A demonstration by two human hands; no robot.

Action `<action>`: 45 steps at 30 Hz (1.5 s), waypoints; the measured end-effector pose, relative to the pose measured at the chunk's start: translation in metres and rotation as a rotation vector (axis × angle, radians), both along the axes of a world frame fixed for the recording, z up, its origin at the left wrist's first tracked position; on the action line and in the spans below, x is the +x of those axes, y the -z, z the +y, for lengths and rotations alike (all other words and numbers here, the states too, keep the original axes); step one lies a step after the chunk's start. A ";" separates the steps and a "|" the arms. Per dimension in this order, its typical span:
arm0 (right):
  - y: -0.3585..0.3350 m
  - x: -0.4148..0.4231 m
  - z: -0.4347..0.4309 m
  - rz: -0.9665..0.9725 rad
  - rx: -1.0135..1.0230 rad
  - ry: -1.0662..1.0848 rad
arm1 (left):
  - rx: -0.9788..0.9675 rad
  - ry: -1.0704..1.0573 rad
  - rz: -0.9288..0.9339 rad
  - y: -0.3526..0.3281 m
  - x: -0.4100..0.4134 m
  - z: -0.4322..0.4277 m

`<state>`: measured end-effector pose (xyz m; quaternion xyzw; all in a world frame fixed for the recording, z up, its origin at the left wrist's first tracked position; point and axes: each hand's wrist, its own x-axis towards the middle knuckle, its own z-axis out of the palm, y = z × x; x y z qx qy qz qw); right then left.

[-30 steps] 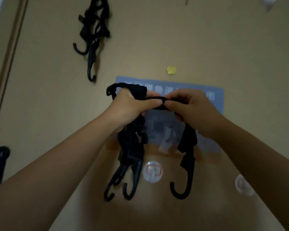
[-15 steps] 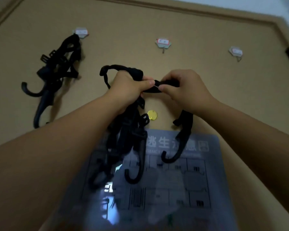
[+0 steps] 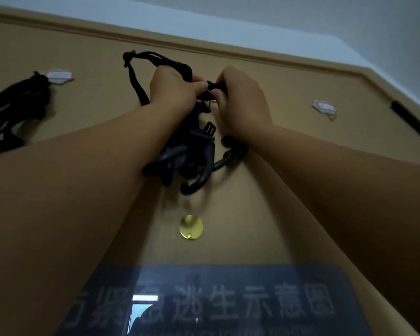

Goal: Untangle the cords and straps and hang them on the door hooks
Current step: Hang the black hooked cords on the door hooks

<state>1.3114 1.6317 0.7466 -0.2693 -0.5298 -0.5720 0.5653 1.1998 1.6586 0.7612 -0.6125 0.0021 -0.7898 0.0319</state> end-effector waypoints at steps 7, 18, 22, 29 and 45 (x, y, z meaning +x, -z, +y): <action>-0.019 -0.005 0.012 0.063 0.020 -0.171 | -0.005 -0.064 -0.025 -0.025 0.001 0.002; -0.033 -0.005 0.011 0.157 -0.085 -0.127 | -0.022 -0.402 0.075 -0.040 0.001 -0.001; -0.026 0.000 0.009 0.119 -0.110 -0.088 | -0.032 -0.475 0.132 -0.032 -0.002 -0.002; -0.012 0.003 0.005 0.127 -0.163 -0.046 | -0.090 -0.424 0.142 -0.016 -0.006 -0.004; 0.077 -0.028 -0.053 0.129 -0.260 0.009 | -0.471 -0.039 0.214 0.096 -0.034 -0.043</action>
